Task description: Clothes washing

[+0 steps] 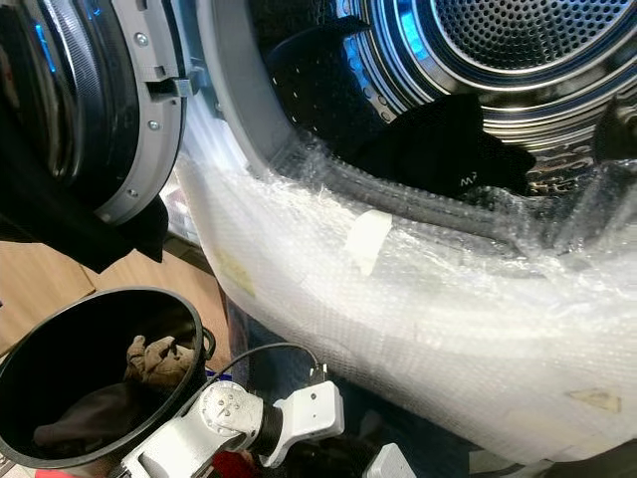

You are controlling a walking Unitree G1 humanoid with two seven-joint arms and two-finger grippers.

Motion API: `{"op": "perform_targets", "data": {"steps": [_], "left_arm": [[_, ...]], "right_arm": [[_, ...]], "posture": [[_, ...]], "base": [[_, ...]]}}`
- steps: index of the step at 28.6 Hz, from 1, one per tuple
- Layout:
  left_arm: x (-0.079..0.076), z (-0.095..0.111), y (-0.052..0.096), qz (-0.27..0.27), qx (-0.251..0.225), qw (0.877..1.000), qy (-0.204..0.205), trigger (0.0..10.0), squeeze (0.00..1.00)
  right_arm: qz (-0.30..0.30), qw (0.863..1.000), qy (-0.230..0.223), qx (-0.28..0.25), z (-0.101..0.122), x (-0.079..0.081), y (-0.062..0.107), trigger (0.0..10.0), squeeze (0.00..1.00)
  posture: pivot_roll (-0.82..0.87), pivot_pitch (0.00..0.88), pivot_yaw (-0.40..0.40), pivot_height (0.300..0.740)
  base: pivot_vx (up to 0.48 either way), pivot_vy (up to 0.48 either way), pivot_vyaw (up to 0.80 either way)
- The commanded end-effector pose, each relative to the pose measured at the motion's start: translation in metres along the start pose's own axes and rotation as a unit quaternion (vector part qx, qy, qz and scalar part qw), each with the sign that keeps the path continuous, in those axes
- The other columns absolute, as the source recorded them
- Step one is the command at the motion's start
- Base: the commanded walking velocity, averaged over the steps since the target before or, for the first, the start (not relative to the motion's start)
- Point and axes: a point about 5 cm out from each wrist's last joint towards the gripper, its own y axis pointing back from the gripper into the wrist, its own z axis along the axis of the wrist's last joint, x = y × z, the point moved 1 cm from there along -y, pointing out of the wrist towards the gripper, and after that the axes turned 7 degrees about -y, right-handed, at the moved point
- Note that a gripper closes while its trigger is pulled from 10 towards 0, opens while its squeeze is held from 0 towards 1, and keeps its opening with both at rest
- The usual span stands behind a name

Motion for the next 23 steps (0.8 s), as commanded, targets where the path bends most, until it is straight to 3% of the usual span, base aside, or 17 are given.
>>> {"op": "perform_targets", "data": {"steps": [1, 7, 9, 16, 19, 20, 23], "left_arm": [[0.005, 0.011, -0.002, 0.009, -0.017, 1.0, -0.022, 0.0, 0.0], [0.013, 0.018, -0.007, 0.04, -0.018, 0.999, -0.022, 0.0, 0.0], [0.014, 0.023, -0.011, 0.048, -0.028, 0.998, -0.013, 0.0, 0.0], [0.015, 0.04, -0.015, 0.053, -0.075, 0.996, 0.016, 0.0, 0.0], [0.016, 0.044, -0.016, 0.054, -0.084, 0.995, 0.022, 0.0, 0.0], [0.016, 0.048, -0.016, 0.051, -0.092, 0.994, 0.026, 0.0, 0.0], [0.016, 0.049, -0.015, 0.05, -0.095, 0.994, 0.029, 0.0, 0.0]], "right_arm": [[0.014, 1.0, -0.015, -0.015, 0.003, 0.008, -0.002, 10.0, 0.0], [0.007, 0.998, -0.041, -0.037, 0.009, 0.01, -0.009, 10.0, 0.0], [-0.018, 0.998, -0.047, -0.042, 0.011, 0.005, -0.015, 10.0, 0.0], [-0.025, 0.997, -0.057, -0.046, 0.016, 0.006, -0.024, 10.0, 0.0], [-0.072, 0.995, -0.047, -0.045, 0.016, -0.006, -0.029, 10.0, 0.0], [-0.146, 0.986, -0.058, -0.046, 0.016, -0.025, -0.032, 10.0, 0.0], [-0.182, 0.978, -0.075, -0.065, 0.019, -0.035, -0.033, 10.0, 0.0]], "posture": [[-0.1, 0.0, -0.01, 0.74], [-0.1, 0.017, -0.007, 0.74], [-0.1, 0.027, -0.01, 0.74], [-0.1, 0.047, -0.01, 0.74], [-0.1, 0.048, -0.009, 0.74], [-0.1, 0.05, -0.008, 0.74], [-0.09, 0.05, -0.005, 0.74]], "base": [[0.0, 0.0, 0.0], [0.0, 0.0, 0.0], [0.0, 0.0, 0.0], [0.0, 0.0, 0.0], [0.0, 0.0, 0.0], [0.0, 0.0, 0.0], [0.0, 0.0, 0.0]]}}
